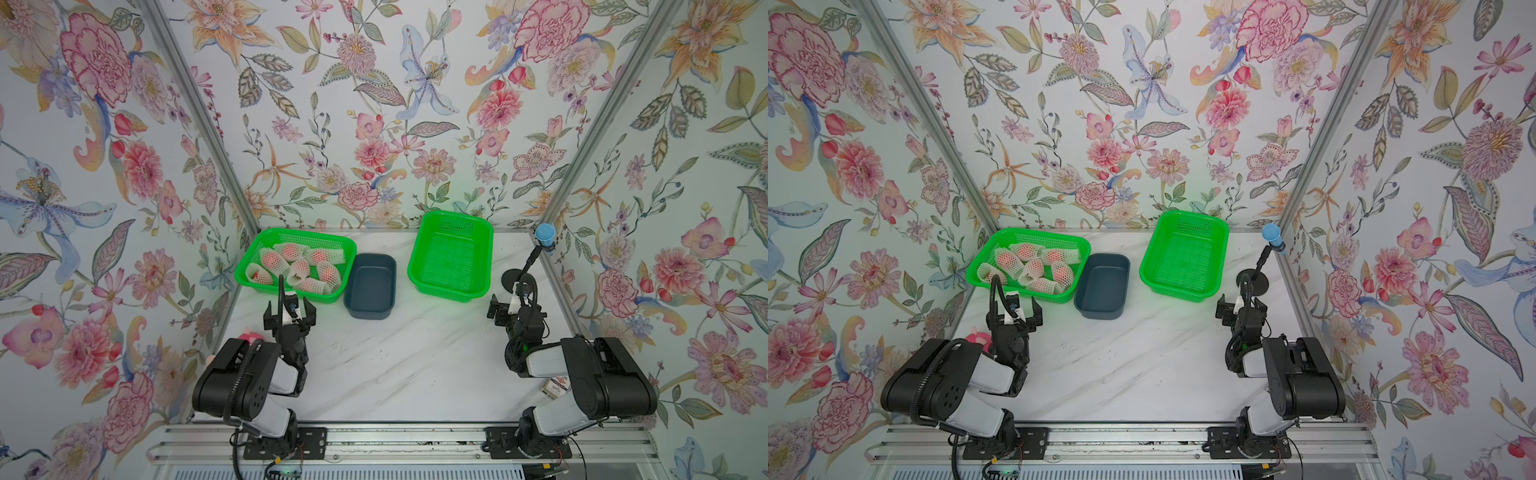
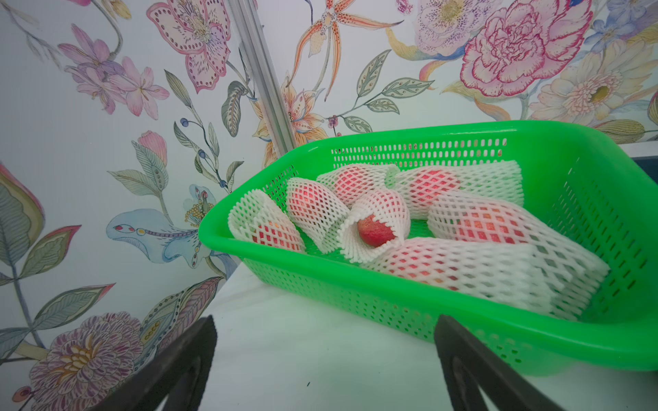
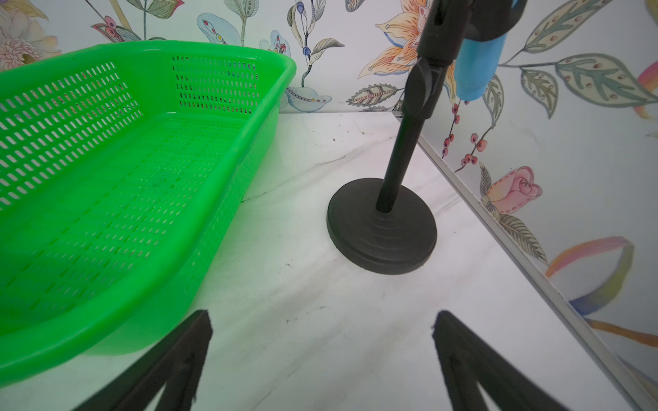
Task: Remove foam nets from apples
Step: Pick up the apple from the basket.
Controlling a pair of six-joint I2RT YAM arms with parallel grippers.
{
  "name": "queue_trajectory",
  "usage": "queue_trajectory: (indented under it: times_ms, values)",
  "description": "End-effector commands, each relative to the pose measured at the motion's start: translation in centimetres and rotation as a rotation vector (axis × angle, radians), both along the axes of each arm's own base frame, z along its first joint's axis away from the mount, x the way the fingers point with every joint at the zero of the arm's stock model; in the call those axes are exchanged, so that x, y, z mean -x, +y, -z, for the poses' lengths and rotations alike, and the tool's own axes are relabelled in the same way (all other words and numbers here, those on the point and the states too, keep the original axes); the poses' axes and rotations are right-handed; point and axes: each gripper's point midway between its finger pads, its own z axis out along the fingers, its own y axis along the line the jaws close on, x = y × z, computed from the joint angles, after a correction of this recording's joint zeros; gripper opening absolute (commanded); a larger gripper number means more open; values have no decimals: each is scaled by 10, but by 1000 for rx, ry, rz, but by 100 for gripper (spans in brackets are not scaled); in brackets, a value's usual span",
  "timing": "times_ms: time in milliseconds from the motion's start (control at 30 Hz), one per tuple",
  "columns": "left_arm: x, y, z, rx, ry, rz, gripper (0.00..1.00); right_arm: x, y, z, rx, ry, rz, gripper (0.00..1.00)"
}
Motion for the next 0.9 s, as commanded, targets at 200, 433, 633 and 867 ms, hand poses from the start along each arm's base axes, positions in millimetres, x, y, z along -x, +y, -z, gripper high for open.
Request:
queue_trajectory:
  times_ms: [200,433,633,867]
  values:
    - [32,21,-62,-21,-153,-254,99,-6,7,-20,41,-49,-25,99]
    - [1,15,-77,18,10,-314,99,-15,14,-49,91,10,-16,99]
    - [-37,-13,-85,118,150,-185,99,-21,28,-101,107,39,-55,99]
    - [-82,-56,-92,151,433,48,99,-30,63,-141,0,193,-166,99]
